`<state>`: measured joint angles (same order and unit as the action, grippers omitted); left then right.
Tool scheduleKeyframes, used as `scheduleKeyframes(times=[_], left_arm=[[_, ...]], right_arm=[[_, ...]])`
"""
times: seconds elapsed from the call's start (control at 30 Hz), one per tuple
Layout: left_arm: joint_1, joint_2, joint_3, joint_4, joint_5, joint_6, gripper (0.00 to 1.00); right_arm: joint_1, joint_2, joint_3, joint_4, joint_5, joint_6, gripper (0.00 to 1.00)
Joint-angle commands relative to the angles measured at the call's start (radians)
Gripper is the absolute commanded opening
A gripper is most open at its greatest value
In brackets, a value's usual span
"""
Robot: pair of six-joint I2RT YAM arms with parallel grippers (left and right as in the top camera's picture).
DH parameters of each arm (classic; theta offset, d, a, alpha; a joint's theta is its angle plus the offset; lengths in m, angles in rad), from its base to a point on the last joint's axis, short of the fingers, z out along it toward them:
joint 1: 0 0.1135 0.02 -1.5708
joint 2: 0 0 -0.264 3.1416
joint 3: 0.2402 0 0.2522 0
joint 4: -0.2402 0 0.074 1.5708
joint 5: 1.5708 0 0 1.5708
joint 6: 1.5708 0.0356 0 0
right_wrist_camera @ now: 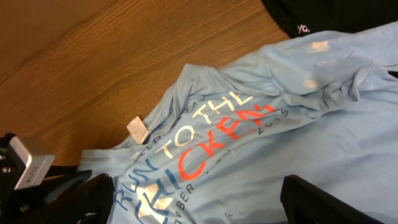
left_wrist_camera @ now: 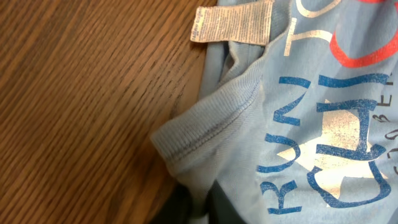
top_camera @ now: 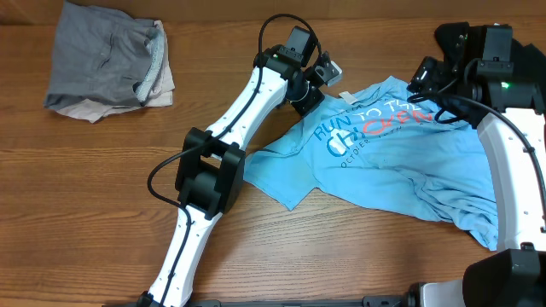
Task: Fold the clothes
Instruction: 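Grasp the T-shirt collar near the tag with the left gripper, then pull the collar with the left gripper toward the top-left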
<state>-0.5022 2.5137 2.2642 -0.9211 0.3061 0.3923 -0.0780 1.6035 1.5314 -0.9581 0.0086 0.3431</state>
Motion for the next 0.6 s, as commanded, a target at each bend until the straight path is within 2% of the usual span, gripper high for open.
scheduleKeyframes(times=[0.0, 0.23, 0.57], left_arm=[[-0.001, -0.004, 0.013, 0.001, -0.007, -0.011, 0.04], [0.072, -0.005, 0.043, 0.02, -0.184, -0.106, 0.04], [0.363, -0.005, 0.121, -0.037, -0.194, -0.178, 0.04]], right_arm=[[-0.002, -0.007, 0.011, 0.004, 0.017, -0.003, 0.9], [-0.002, -0.007, 0.011, 0.0, 0.017, -0.003, 0.9], [-0.002, -0.006, 0.011, -0.006, 0.014, -0.003, 0.91]])
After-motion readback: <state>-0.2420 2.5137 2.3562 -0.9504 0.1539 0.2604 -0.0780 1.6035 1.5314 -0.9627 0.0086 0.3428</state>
